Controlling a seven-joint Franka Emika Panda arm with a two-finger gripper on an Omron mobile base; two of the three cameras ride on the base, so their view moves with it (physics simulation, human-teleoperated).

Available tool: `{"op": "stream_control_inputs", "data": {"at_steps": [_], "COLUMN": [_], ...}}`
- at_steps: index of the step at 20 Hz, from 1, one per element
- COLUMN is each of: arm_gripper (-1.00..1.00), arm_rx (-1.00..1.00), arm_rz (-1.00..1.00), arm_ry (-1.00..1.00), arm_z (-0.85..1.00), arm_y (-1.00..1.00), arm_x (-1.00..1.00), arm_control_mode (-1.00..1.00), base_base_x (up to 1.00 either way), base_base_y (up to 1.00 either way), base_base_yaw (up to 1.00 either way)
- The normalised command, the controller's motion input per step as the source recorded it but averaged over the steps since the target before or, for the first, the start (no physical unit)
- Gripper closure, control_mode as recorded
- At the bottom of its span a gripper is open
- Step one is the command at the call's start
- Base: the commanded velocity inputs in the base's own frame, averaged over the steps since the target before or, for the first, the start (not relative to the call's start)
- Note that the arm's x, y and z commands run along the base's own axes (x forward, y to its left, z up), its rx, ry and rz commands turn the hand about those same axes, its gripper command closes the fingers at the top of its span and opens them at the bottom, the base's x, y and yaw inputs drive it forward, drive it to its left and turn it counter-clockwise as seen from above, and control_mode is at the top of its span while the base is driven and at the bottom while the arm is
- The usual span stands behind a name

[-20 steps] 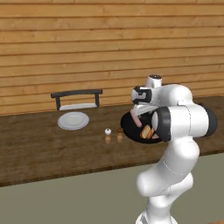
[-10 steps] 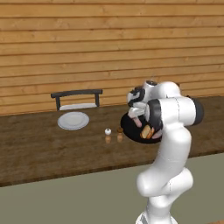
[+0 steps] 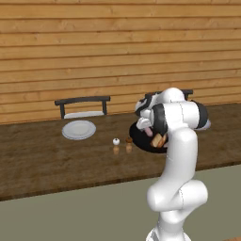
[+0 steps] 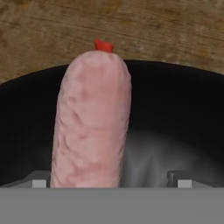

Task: Place one bun and one sausage from the bowl on each plate.

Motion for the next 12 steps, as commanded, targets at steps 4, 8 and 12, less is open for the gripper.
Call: {"op": "stream_control_inputs", "data": {"at_steps": [4,8,12], "arm_gripper": [-1.0,1.0,1.0], "arm_rx": [0.0,0.0,0.0], "arm_rz": [0.0,0.0,0.0], "arm_ry": [0.0,0.0,0.0], "arm_z": [0.0,0.0,0.0], "arm_y": [0.0,0.0,0.0], "arm_x": [0.0,0.0,0.0], "arm_control_mode": [-1.0,-1.0,-1.0], "base_base_x": [0.0,0.0,0.0], "base_base_y": [0.0,0.0,0.0], "base_base_yaw": [0.0,0.0,0.0]}}
